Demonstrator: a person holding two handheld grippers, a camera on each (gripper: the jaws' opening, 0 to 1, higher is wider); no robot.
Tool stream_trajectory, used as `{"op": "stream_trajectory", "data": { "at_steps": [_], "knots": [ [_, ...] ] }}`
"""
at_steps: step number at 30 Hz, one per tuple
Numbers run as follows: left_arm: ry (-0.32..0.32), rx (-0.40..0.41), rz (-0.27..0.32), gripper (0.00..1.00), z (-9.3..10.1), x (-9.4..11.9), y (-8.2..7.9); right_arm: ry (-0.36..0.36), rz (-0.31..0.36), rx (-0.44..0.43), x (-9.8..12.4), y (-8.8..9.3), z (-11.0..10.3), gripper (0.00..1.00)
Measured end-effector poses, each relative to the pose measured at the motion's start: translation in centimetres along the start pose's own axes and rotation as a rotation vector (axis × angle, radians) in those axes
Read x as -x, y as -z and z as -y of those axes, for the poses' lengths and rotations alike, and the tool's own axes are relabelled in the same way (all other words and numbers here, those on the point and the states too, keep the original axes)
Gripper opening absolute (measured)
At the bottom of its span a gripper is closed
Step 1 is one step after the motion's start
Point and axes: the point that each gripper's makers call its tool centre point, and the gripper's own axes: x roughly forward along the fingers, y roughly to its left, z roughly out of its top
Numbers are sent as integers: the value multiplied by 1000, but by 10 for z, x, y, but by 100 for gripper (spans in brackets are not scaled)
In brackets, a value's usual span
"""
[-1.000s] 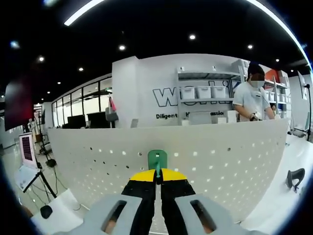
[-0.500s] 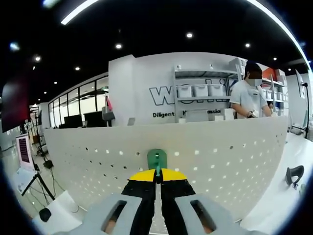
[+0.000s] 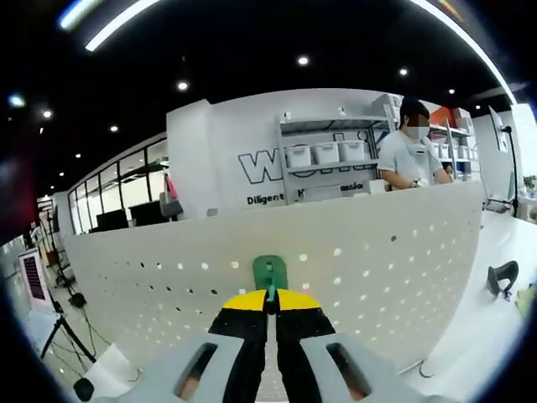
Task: Insert the hook assembly into the mounting plate slot until the hook locks in place.
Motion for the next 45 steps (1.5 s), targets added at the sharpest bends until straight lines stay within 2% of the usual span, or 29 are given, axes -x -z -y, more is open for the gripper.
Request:
{"op": "stream_trajectory", "data": {
  "at_steps": [3, 7, 9, 13, 26, 35, 39, 45],
  "knots": [
    [2, -2, -7, 75, 0, 0, 1, -7, 1, 104, 1, 0, -2, 1],
    [9, -2, -2, 75, 2, -1, -1, -33, -32, 99, 0, 6, -5, 2],
    [12, -4, -2, 76, 2, -2, -2, -47, -83, 69, 0, 16, -5, 4],
    [13, -21, -8, 76, 3, 0, -5, -42, -54, 125, 3, 14, -4, 8],
    [13, -31, -22, 76, 8, -1, -6, -92, -58, 147, 14, 22, -7, 12],
    [15, -45, -41, 76, 20, 4, -5, -118, -62, 134, 38, 33, -5, 12],
    [20, -33, -28, 76, 27, 6, -8, -129, -67, 146, 49, 38, -6, 12],
    [3, -46, -17, 76, 35, 15, -13, -151, -68, 120, 71, 45, -11, 12]
  ]
}}
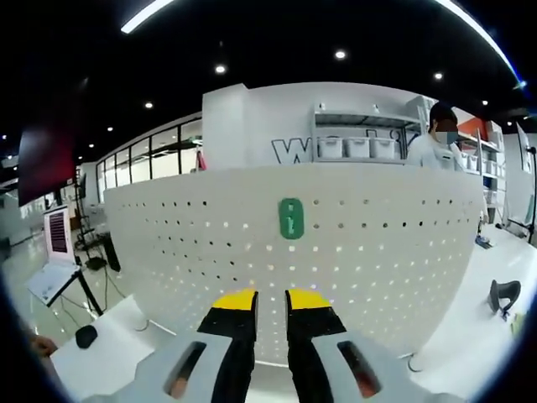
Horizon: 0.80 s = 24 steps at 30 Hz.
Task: Insert the hook assembly into the mounting plate slot until the hook locks in place.
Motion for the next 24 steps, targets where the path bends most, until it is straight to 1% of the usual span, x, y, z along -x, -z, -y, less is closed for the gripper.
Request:
{"op": "stream_trajectory", "data": {
  "at_steps": [2, 5, 7, 11, 14, 16, 20, 24],
  "knots": [
    [2, 7, 1, 75, 3, 4, 0, -4, 3, 0, 8, 2, -4, 12],
    [15, -13, -5, 75, 9, 9, -2, 3, -1, 2, 20, 6, -6, 11],
    [22, -10, -1, 75, 11, 12, -4, 5, 1, 5, 27, 7, -8, 11],
    [48, -25, 3, 75, 16, 22, -7, 20, 0, -5, 44, 16, -12, 11],
    [68, -31, -4, 74, 18, 33, -5, 35, -6, -23, 55, 24, -18, 11],
    [80, -34, -9, 74, 17, 41, -3, 39, -12, -15, 62, 30, -25, 11],
    [101, -30, -11, 74, 15, 51, -1, 55, -19, -19, 74, 40, -33, 11],
    [137, -44, -20, 74, 16, 59, 1, 58, -25, -29, 81, 51, -41, 11]
  ]
}}
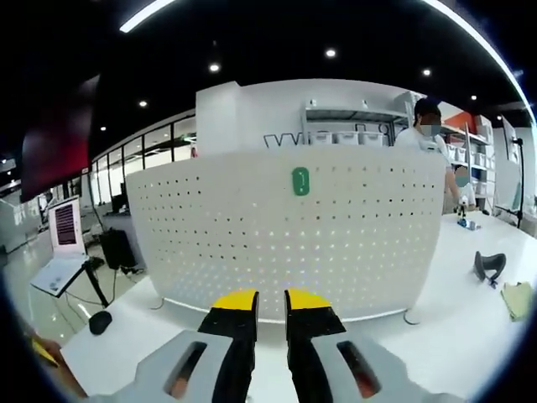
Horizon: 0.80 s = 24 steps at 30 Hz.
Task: Insert the hook assembly into the mounting plate slot until the hook locks in place.
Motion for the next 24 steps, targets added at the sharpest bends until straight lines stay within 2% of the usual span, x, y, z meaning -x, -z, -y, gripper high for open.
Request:
{"op": "stream_trajectory", "data": {
  "at_steps": [3, 6, 11, 14, 18, 22, 24],
  "knots": [
    [5, -13, -29, 74, -2, 3, 4, -19, -15, -11, 2, 10, -9, 11],
    [-9, -20, -21, 74, -3, 3, 1, -45, -33, 6, 0, 20, -14, 11],
    [-54, -20, -38, 74, -6, -4, -1, -154, -102, 43, -10, 46, -27, 12],
    [-63, -8, -8, 73, -6, -8, -6, -197, -117, 58, -15, 56, -32, 12],
    [-84, -24, -35, 73, -8, -15, -3, -261, -140, 87, -22, 71, -38, 13],
    [-97, -14, -28, 73, -12, -20, -3, -282, -165, 69, -25, 85, -35, 13],
    [-101, -11, -45, 74, -13, -24, 1, -295, -174, 65, -26, 93, -34, 13]
  ]
}}
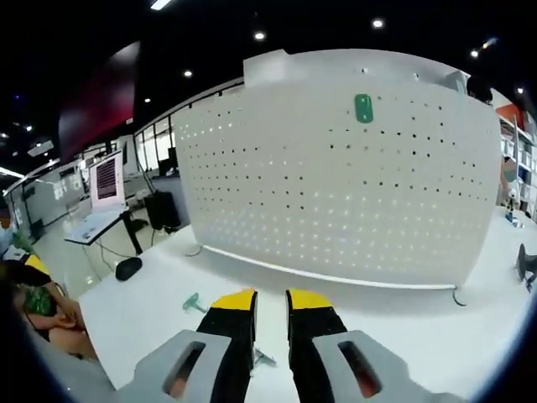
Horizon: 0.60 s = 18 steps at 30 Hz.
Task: Insert the hook assembly into the mounting plate slot until the hook locks in place.
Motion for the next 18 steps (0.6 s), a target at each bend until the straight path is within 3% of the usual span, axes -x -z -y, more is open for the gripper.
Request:
{"op": "stream_trajectory", "data": {
  "at_steps": [10, 18],
  "knots": [
    [-2, 13, -39, 73, -6, -10, 5, -70, -34, -29, -5, 32, -2, 12],
    [7, 31, -63, 73, -8, -18, 12, -86, -77, -39, -12, 52, 1, 12]
  ]
}}
